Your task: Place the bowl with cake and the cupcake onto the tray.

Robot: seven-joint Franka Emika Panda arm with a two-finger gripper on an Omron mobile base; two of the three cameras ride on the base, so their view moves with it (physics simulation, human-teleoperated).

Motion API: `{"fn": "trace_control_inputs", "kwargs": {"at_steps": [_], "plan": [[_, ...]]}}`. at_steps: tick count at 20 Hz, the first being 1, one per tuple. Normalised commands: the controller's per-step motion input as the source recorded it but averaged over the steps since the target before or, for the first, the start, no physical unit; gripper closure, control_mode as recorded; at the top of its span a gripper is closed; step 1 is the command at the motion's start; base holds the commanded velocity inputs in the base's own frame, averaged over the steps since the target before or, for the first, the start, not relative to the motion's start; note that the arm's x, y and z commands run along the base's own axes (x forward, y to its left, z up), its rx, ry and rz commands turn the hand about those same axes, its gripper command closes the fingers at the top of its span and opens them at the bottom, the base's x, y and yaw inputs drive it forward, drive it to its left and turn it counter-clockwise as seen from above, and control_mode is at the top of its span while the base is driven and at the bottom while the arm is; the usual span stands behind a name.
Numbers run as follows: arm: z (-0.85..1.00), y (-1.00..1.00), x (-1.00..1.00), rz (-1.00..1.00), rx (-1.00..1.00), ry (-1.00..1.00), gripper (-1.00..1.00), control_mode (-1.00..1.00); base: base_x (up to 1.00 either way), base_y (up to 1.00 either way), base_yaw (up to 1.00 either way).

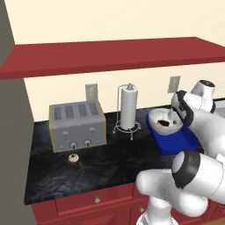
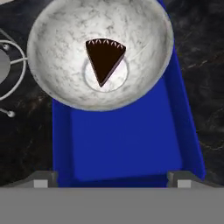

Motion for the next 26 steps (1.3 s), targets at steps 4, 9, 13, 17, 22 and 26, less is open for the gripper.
{"fn": "trace_control_inputs", "kwargs": {"at_steps": [4,9,13,17,22,26], "plan": [[0.25,1.0,-0.46,0.0,-0.13,-0.16,-1.0,-1.0,0.0,0.0,0.0],[0.2,0.97,-0.12,-0.05,-0.09,-0.07,-1.0,-1.0,0.0,0.0,0.0],[0.08,1.0,-0.07,0.01,-0.14,0.02,-1.0,-1.0,0.0,0.0,0.0],[0.25,1.0,0.0,0.05,-0.1,0.08,-1.0,-1.0,0.0,0.0,0.0],[0.2,1.0,-0.08,0.06,0.0,0.1,-1.0,-1.0,0.0,0.0,0.0],[0.09,1.0,-0.14,0.09,0.04,0.1,-1.0,-1.0,0.0,0.0,0.0]]}}
